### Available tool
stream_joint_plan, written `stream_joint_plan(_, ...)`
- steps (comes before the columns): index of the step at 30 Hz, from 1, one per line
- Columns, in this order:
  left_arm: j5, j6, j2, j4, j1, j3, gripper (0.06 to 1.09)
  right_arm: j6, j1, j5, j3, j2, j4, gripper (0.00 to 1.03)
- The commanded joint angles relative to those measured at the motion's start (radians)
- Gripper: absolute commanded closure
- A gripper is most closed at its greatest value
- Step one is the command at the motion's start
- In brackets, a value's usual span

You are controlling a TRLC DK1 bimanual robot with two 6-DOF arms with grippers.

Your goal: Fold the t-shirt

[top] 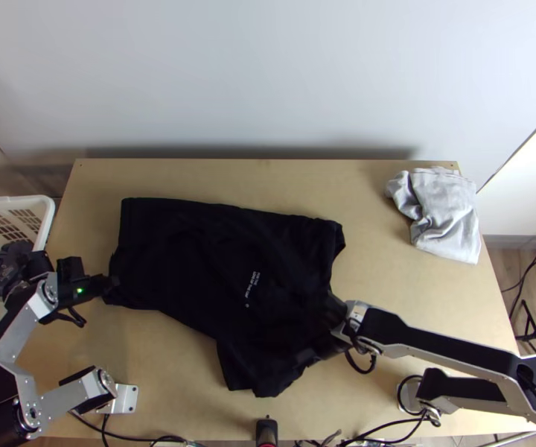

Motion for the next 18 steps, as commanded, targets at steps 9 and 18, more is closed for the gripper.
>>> stream_joint_plan(9,-0.001,-0.215,-0.012,-0.033,-0.14,0.187,1.05,-0.079,-0.187,0.018,0.212,-0.016,-0.023,1.0)
stream_joint_plan(18,-0.002,-0.317,0.109,-0.031,-0.223,0.325,1.05,-0.145,-0.388,0.029,0.334,0.003,-0.014,1.0)
